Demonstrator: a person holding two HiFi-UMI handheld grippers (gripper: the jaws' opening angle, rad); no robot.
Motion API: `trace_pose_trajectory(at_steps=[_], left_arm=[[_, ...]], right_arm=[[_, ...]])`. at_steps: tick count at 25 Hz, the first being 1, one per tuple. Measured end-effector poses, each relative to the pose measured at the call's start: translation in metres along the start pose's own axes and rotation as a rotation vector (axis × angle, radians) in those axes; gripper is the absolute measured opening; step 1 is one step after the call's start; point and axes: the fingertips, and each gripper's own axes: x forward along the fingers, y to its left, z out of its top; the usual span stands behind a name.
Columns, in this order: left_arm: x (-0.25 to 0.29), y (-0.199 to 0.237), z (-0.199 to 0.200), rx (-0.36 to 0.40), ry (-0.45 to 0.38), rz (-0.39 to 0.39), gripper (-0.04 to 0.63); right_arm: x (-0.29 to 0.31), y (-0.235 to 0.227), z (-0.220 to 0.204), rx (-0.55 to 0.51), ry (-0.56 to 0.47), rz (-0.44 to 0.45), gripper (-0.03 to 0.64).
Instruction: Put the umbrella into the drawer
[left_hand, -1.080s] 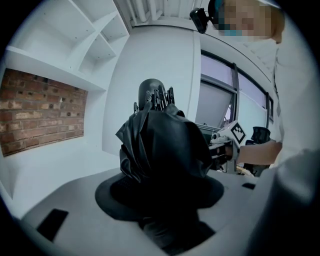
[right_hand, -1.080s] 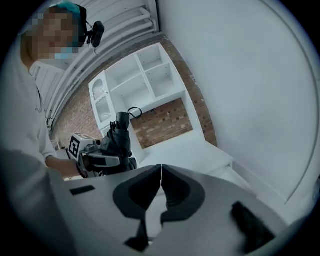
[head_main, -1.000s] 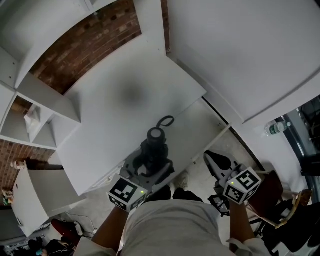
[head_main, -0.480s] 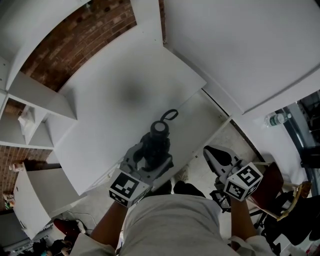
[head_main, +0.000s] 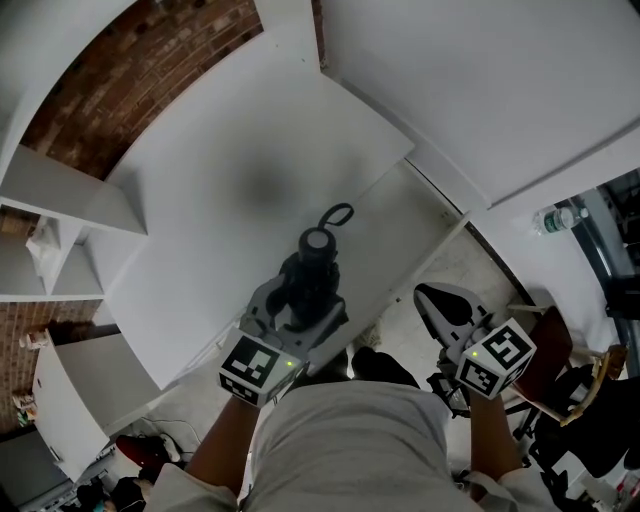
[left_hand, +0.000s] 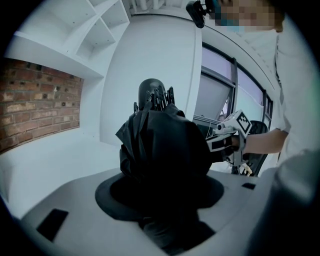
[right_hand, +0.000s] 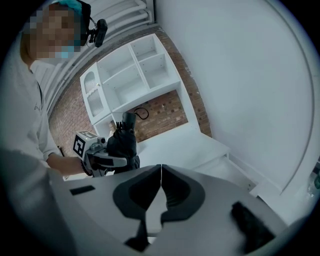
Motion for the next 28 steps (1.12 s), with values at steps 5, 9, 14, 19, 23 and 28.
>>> trace_pose_trajectory(at_steps=[5, 9, 14, 19, 23, 28], left_arm=[[0.007, -0.001, -0.012, 0.004, 0.032, -0.006, 0.264], [0.01, 0.001, -0.019, 0.002, 0.045, -0.006, 0.264], [0.013, 0.002, -0.029, 0.026, 0.073, -0.006, 0.264], [0.017, 0.004, -0.039, 0.023, 0.091, -0.009, 0.264], [0.02, 0.005, -0.046, 0.03, 0.11, -0.015, 0.264], [0.026, 0.001, -0.057, 0.035, 0.131, -0.027, 0.264]], right_arm=[[0.001, -0.004, -0.015, 0.025, 0.018, -0.001, 0.028], [0.004, -0.006, -0.025, 0.045, 0.035, -0.003, 0.028], [0.008, -0.009, -0.03, 0.054, 0.042, -0.002, 0.028], [0.012, -0.012, -0.035, 0.027, 0.059, -0.012, 0.028], [0.015, -0.014, -0.04, 0.021, 0.072, -0.011, 0.028], [0.019, -0.016, -0.042, 0.028, 0.068, -0.008, 0.028]])
